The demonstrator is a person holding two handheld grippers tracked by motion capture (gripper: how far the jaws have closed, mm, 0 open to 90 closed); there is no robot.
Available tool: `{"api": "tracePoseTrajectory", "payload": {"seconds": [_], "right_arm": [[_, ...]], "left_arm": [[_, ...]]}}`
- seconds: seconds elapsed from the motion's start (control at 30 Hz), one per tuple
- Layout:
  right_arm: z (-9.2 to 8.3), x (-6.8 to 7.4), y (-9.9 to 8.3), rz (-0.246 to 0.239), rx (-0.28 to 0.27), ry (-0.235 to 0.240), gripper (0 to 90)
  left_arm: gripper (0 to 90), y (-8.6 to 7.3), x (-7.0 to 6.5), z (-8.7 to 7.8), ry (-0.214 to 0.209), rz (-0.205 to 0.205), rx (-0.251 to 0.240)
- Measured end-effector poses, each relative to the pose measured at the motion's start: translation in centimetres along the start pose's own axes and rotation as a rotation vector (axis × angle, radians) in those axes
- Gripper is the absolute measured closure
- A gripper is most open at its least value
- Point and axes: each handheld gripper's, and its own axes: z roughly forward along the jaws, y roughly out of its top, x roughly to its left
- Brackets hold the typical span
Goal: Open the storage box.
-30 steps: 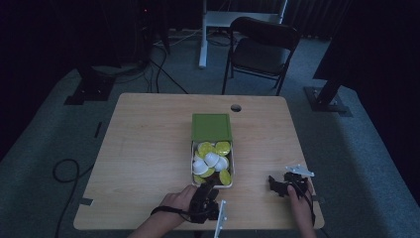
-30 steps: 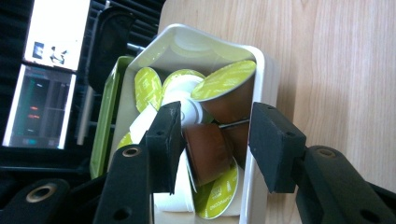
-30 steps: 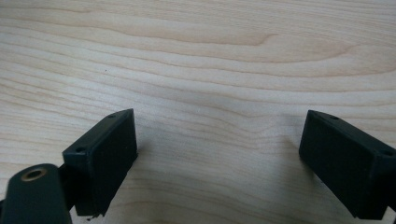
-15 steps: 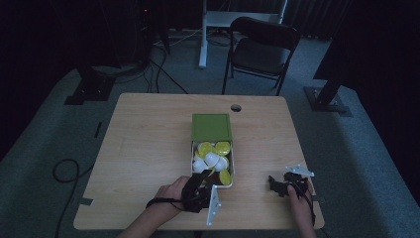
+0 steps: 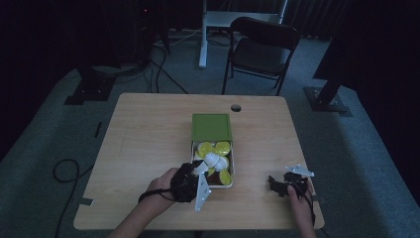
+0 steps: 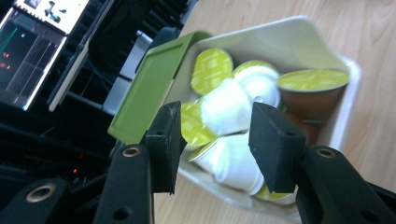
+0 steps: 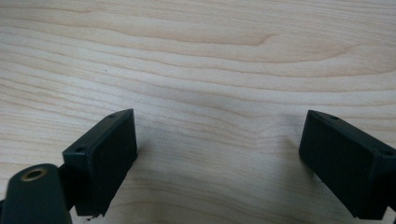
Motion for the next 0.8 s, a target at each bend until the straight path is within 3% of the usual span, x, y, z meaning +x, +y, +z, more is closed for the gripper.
{"api": "tracePoseTrajectory", "payload": {"seconds": [0.2, 0.57, 0.8], "right_arm": [[0.0, 0.0, 0.0, 0.000, 0.000, 0.000, 10.7], [0.0, 0.0, 0.0, 0.000, 0.000, 0.000, 10.7], [0.0, 0.0, 0.0, 0.000, 0.000, 0.000, 10.7]], "left_arm": [[54.4, -0.9, 1.2, -0.4, -0.004, -0.060, -0.007], [54.4, -2.3, 2.9, -1.3, 0.001, -0.131, -0.007], [54.3, -4.1, 4.3, -1.9, -0.006, -0.193, -0.001]]}}
